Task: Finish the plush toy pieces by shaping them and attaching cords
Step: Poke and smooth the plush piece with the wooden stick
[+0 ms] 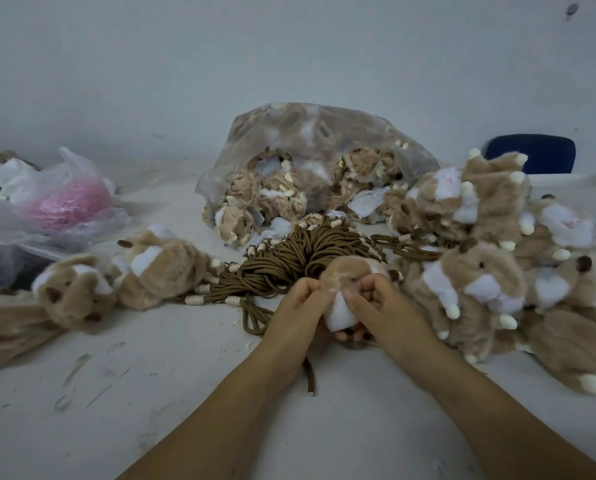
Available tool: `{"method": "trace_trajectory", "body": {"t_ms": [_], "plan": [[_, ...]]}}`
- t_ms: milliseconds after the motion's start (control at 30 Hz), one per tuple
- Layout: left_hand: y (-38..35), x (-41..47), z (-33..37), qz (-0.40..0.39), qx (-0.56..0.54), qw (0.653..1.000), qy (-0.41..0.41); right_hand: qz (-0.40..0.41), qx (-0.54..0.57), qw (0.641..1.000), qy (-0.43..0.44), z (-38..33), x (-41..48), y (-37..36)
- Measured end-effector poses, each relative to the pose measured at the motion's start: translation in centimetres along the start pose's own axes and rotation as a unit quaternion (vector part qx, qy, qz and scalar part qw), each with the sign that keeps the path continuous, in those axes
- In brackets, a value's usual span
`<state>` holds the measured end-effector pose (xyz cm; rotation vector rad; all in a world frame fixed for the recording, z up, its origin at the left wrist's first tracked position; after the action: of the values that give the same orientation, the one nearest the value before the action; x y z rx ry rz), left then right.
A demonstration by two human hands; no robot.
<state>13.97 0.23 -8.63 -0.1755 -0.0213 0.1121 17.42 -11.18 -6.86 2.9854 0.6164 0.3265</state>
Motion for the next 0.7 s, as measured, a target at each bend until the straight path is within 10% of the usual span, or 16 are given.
{"method": "trace_trajectory", "body": {"t_ms": [567,700], "plan": [[-0.2,0.4,-0.4,-0.018,-0.002,1.0,0.02,-0.044,0.123,0.99,-0.062,1.5,-0.1,-0.4],[-0.1,0.3,-0.7,-0.025,0.027,0.999,0.019,-0.056,0.003,0.998,-0.038,0.7,-0.2,-0.1]]}}
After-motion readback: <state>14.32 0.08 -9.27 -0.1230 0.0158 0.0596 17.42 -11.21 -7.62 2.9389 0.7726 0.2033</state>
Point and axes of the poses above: each hand's wrist, its own x-axis towards the middle knuckle, its own y-axis out of the back of the hand, z = x × y, the point moved 10 cm from there along x, towards the middle knuckle, and after that the axes turned 3 degrees about y, right-handed, at the moved point
